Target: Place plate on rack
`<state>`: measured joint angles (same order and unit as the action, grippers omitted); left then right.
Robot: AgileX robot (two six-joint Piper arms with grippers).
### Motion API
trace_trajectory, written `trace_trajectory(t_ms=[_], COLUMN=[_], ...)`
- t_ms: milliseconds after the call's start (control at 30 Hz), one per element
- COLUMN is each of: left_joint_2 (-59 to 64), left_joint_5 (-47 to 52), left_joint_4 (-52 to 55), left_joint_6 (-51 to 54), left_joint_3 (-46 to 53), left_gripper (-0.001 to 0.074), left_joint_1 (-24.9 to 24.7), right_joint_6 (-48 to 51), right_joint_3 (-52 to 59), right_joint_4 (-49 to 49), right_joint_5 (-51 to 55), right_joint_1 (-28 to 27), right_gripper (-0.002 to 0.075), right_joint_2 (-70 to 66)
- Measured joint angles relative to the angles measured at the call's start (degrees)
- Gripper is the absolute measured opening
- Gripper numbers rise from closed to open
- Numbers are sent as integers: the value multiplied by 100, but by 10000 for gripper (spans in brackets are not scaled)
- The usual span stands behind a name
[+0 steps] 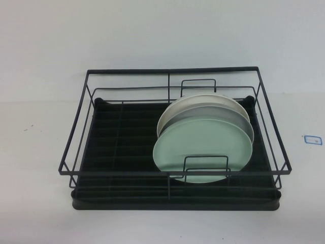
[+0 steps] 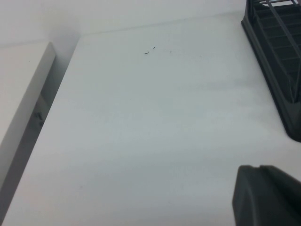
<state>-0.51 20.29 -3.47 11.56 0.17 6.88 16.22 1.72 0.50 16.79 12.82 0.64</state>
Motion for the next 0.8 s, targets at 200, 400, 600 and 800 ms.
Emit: trace_trajectory(t_ms=[200,400,600,800], left_joint_2=[0,0,0,0], left_joint_5=[0,0,0,0], left_joint_4=[0,0,5,5], left_joint_6=[0,0,0,0], left_joint_3=[0,0,0,0], left_gripper=[0,0,0,0], left_joint_1=[0,0,0,0], right_joint_6=[0,-267,-522,-570], right_joint_3=[0,0,0,0], right_joint_4=[351,359,-186,-1867], right_joint_5=[387,441,453,585], right_joint_1=[-63,-692,-1258,-1322], right_gripper=[361,122,19,18], right_joint_2=[0,0,0,0])
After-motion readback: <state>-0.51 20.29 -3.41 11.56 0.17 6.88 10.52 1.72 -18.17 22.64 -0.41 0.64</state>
